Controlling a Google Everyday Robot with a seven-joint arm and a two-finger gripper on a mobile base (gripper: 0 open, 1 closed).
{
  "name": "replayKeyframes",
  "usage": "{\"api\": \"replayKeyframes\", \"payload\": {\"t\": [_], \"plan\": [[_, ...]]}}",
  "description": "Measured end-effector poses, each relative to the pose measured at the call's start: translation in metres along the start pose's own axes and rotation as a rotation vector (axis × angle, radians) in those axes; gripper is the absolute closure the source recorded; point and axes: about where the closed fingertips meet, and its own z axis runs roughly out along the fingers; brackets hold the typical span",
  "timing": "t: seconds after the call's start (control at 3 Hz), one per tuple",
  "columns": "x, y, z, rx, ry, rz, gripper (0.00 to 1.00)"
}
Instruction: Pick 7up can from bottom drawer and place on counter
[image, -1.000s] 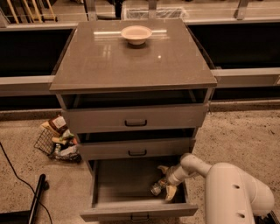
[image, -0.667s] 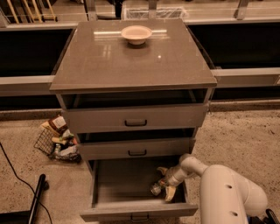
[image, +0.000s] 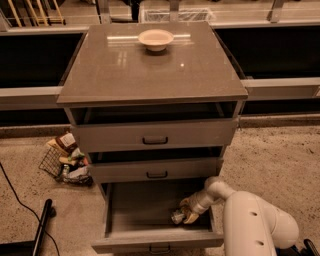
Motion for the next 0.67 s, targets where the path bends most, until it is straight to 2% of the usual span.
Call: {"api": "replayKeyframes", "payload": {"t": [0.33,0.67], "plan": [[0.000,0.000,0.000,0.000,0.000,0.000,0.65],[-0.006,0.006,-0.016,0.027,-0.013,-0.016,0.88]]}}
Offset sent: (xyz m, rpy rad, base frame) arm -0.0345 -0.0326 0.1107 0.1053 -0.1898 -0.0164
